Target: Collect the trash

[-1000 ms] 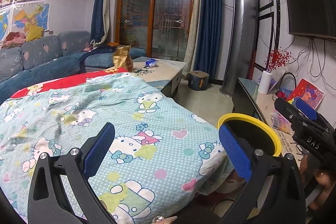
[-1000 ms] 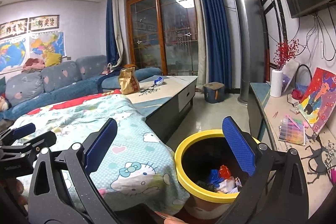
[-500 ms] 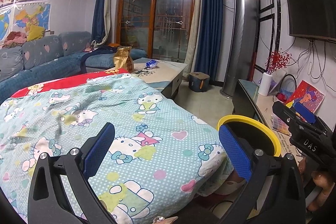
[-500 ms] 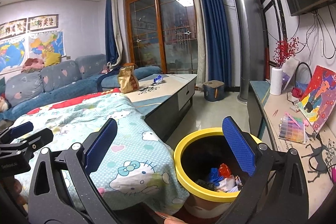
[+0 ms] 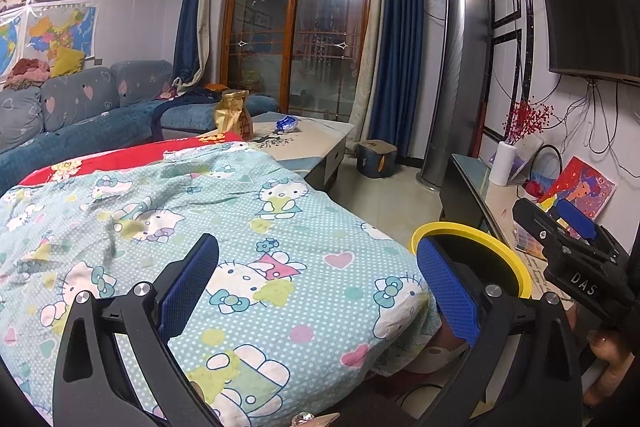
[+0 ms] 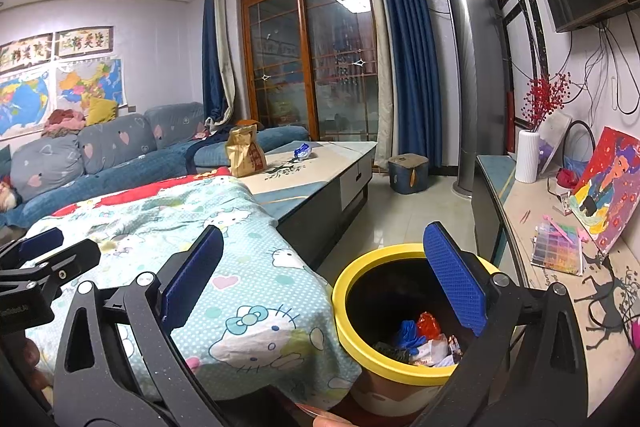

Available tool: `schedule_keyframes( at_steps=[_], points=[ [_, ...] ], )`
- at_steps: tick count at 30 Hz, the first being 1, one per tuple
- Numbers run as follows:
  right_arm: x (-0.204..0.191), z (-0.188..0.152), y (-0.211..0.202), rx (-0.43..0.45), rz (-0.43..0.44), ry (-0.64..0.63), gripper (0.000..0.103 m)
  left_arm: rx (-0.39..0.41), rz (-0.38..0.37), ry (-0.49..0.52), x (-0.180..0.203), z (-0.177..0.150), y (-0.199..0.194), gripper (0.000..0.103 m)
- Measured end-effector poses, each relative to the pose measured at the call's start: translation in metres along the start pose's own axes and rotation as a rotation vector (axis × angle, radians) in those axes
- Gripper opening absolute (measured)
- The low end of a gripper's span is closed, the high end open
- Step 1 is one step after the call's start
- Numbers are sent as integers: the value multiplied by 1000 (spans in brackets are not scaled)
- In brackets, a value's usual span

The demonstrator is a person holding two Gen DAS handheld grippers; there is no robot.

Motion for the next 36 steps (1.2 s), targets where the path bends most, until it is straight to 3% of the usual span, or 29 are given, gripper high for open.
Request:
schedule_keyframes(
  at_steps=[29,33,36],
  points=[
    [-9,2,11,-23,32,-10,92,-44,-6,-31,-7,-3,9,96],
    [-31,13,30,-55,115,-4,92,-95,41,-70,-40,0,23,97],
    [-72,21,61,-110,233,-23,92,-118,157,-122,-102,2,26,97]
  ],
)
Point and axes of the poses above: each gripper's, at about its wrist camera, not at the fingertips, and y roughly the way its jaws point, x to its right, z to its top, the point moved 1 cm from there along y, roughly the way its jaws point, and after that the axes turned 14 degrees about z, right-handed, at the moved point
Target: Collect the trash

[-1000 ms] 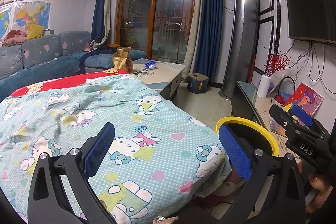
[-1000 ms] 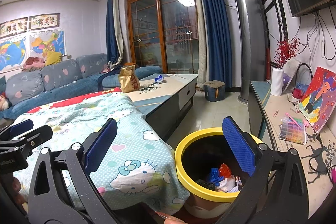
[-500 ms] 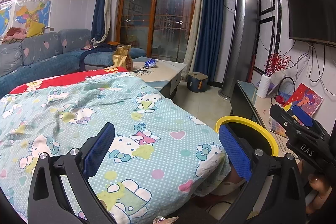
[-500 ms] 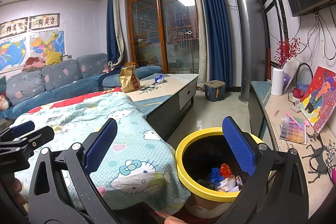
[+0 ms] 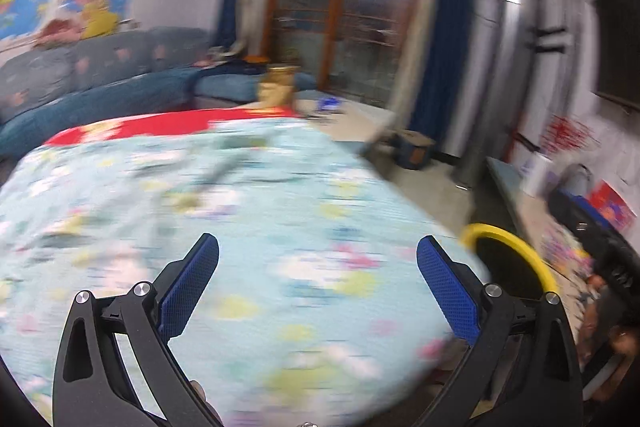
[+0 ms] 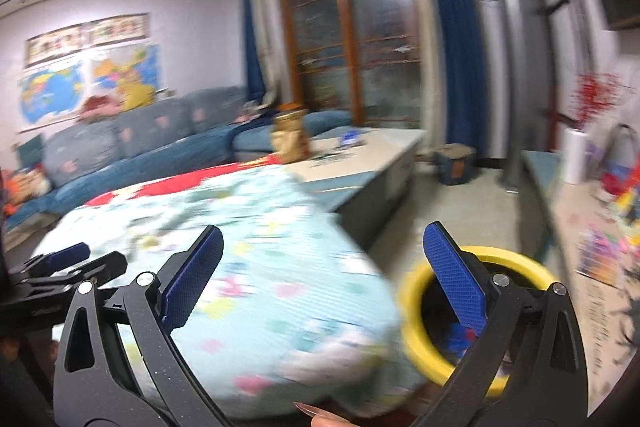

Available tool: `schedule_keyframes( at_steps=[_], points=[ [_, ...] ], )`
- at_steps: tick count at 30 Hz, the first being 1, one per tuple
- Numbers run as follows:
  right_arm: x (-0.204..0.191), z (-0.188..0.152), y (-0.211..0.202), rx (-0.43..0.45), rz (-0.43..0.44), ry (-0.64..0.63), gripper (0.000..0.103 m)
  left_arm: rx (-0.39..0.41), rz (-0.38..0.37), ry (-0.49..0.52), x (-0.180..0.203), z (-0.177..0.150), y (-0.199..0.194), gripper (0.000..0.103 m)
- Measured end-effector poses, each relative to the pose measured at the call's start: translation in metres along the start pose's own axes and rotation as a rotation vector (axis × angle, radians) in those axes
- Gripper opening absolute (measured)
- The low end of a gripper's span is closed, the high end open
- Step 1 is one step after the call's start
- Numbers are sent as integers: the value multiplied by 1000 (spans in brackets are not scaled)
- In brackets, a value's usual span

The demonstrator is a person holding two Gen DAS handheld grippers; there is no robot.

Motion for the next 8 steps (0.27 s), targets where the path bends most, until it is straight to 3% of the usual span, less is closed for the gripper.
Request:
schedule_keyframes(
  at_steps=[2,5,6,7,8],
  points=[
    [-36,4,42,-98,124,-11,92,-27,117,-50,-51,5,11,96],
    [-106,-1,112,-264,288,-11,92,-87,381,-121,-151,6,31,96],
    [-131,-6,134,-322,333,-27,92,-121,483,-158,-193,3,40,96],
    [-164,-14,162,-385,383,-55,92,-152,536,-181,-222,0,46,96],
    [-164,-14,162,-385,383,-55,92,-194,608,-222,-260,-7,55,96]
  ],
)
Point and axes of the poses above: each gripper's, at about its wrist camera, not at the fingertips, and y roughly the way its jaws point, x to its right, z to its top, the point moved 1 cm from there along y, roughly the way its jaws point, and after that the axes turned 14 degrees about z, right-handed, at the moved point
